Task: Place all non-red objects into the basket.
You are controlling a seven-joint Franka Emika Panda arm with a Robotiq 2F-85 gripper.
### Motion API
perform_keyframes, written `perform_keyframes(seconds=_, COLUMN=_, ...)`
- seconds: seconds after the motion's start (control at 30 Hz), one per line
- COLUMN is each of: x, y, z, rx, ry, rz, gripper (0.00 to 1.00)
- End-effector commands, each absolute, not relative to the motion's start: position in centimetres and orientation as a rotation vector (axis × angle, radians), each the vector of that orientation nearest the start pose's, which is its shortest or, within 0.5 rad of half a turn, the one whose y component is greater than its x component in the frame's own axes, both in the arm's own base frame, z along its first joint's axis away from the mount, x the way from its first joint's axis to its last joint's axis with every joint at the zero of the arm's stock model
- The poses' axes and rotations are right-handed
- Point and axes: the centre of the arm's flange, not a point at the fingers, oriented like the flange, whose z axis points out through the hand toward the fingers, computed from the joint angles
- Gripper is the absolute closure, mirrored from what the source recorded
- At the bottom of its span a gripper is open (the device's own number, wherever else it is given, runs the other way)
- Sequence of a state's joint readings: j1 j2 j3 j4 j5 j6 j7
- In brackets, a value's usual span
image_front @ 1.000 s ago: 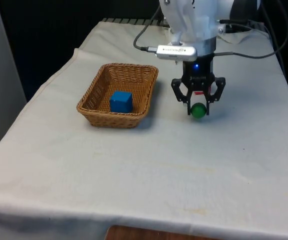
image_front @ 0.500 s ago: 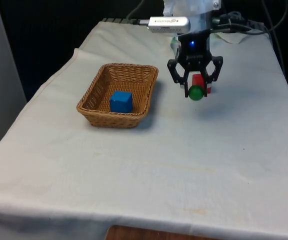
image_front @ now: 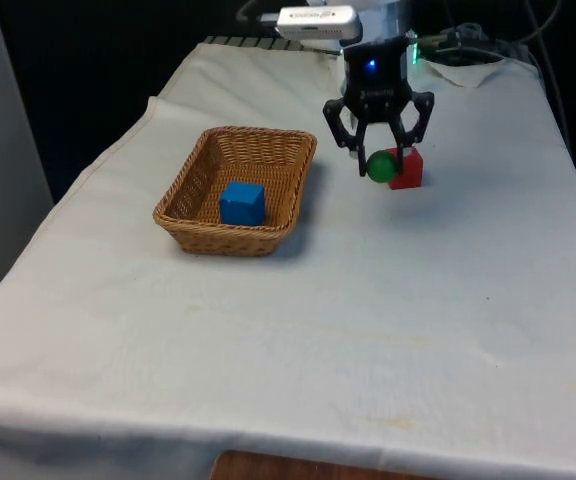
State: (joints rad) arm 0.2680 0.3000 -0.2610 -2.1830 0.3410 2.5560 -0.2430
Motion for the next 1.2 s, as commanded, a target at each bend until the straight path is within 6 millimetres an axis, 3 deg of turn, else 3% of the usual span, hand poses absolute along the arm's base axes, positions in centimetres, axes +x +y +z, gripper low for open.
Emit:
perform_keyframes(seconds=0.0, x=56.5, y=-0.5, z=26.5, rx=-3.028, ry=0.015, rz=-0.157, gripper=1.00)
perform_keyframes(seconds=0.8, x=54.5, y=-8.6, z=26.7, rx=-3.051, ry=0.027, rz=-0.149, gripper=1.00)
perform_keyframes(seconds=1.0, x=54.3, y=-9.7, z=26.4, rx=-3.063, ry=0.028, rz=-0.141, gripper=1.00)
perform_keyframes(seconds=1.17, x=53.1, y=-11.6, z=26.7, rx=-3.069, ry=0.029, rz=-0.141, gripper=1.00)
